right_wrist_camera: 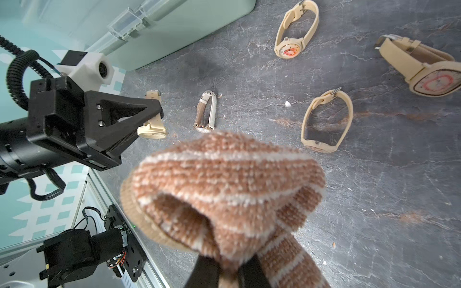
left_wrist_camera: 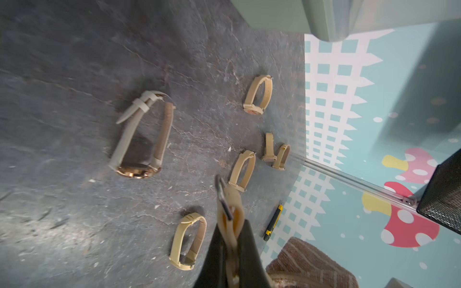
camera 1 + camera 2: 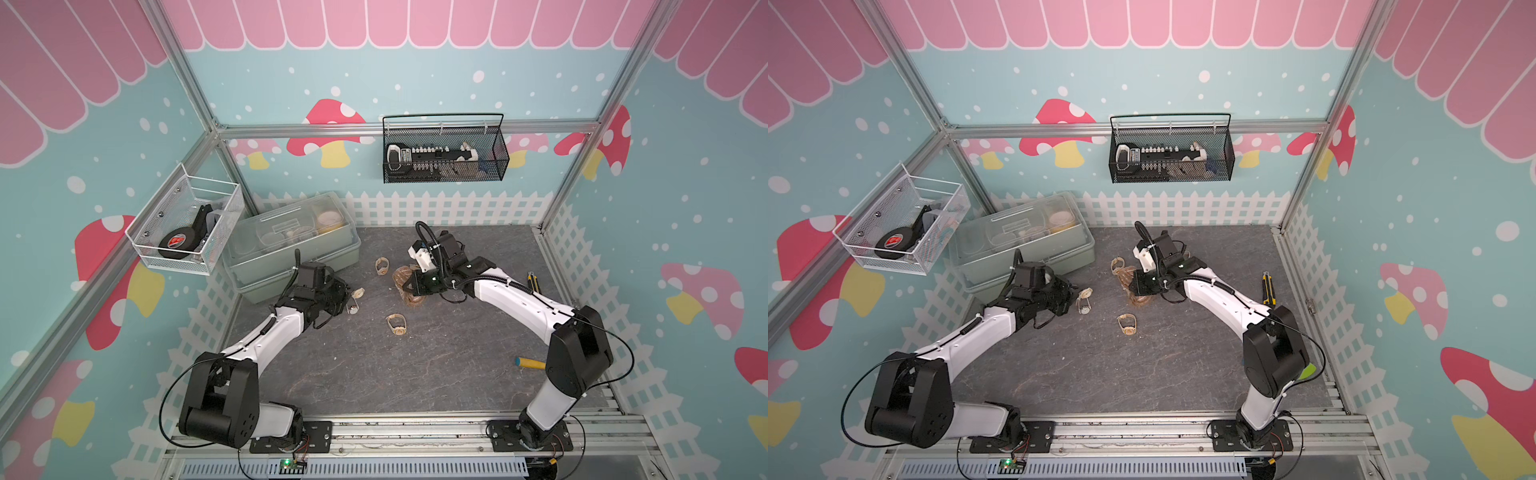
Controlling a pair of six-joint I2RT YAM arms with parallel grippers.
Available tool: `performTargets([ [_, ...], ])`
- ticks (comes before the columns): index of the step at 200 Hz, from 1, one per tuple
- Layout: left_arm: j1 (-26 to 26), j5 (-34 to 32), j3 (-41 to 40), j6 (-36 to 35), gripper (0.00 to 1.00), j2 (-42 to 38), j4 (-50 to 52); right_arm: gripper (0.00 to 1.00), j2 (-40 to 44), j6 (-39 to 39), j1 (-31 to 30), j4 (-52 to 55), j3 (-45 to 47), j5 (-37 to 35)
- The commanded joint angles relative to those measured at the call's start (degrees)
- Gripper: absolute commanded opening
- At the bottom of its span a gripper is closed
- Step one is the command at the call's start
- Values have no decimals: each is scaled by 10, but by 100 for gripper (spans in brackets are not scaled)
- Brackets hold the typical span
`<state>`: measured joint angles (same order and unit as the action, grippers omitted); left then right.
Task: Wipe the watch dial
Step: Place the watch at the center of the board.
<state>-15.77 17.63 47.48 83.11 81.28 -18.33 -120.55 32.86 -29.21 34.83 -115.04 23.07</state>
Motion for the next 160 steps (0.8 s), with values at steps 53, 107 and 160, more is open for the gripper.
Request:
performTargets([
  [53, 4, 12, 26, 19, 0, 45, -37, 0, 113, 27, -56, -94, 168, 22],
  [107, 4, 16, 43, 21, 0, 60, -42, 0, 122, 32, -77, -105, 168, 21],
  [160, 3, 23, 41, 22, 0, 57, -42, 0, 70, 35, -86, -101, 117, 28],
])
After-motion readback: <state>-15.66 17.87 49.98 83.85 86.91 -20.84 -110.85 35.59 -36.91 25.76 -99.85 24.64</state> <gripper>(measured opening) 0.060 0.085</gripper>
